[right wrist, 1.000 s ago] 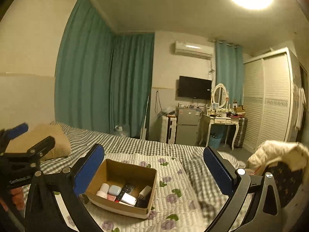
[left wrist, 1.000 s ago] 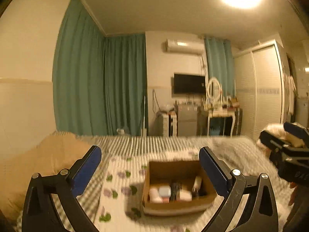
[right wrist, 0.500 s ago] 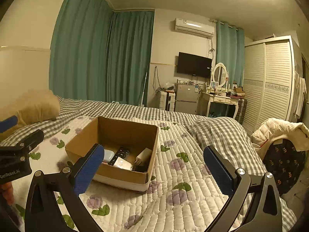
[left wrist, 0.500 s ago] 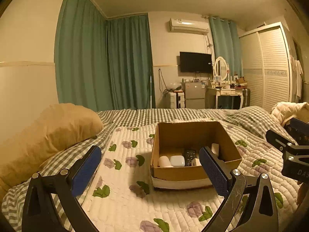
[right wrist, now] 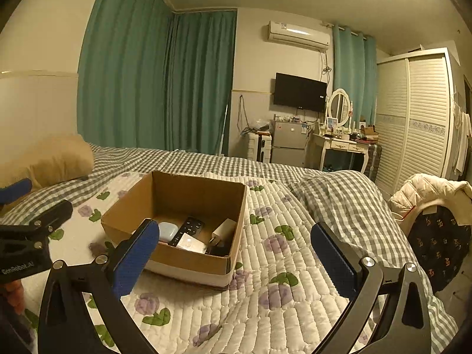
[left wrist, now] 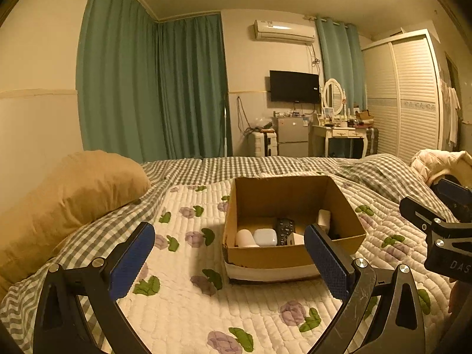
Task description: Organize rigid objects
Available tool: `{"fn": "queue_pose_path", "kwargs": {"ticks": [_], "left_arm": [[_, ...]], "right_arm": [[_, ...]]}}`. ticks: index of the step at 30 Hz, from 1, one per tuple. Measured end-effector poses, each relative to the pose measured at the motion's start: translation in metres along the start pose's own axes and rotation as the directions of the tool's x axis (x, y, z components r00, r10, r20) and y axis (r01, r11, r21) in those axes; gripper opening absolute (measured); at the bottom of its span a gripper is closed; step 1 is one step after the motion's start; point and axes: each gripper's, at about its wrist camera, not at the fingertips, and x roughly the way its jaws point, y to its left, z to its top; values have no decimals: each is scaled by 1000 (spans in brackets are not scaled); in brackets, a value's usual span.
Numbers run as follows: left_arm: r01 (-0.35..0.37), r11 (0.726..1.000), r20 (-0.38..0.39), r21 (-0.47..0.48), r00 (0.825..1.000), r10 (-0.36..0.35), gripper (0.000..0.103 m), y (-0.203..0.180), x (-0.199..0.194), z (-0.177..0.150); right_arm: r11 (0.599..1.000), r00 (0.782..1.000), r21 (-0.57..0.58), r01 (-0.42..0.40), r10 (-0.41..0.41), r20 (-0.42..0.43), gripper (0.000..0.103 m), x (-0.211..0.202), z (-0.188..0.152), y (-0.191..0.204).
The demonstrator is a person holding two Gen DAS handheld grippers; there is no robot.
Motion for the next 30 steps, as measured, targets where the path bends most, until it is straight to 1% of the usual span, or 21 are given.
{"fn": "queue_pose_path", "kwargs": {"ticks": [14,23,30], "left_arm": [[-33,999,1,21,999,33,103,-2,-2,2],[-21,1000,-22,9,1000,22,103,-1,2,1],[-17,1000,-25,-1,1000,17,103,0,3,1]], "right_arm": [[1000,1000,-5,3,-3,-30,103,9,0,2],[1000,998,0,-1,1,-55,103,16,-3,0],[1000,998,2,0,0,-60,103,17,-3,0]]}}
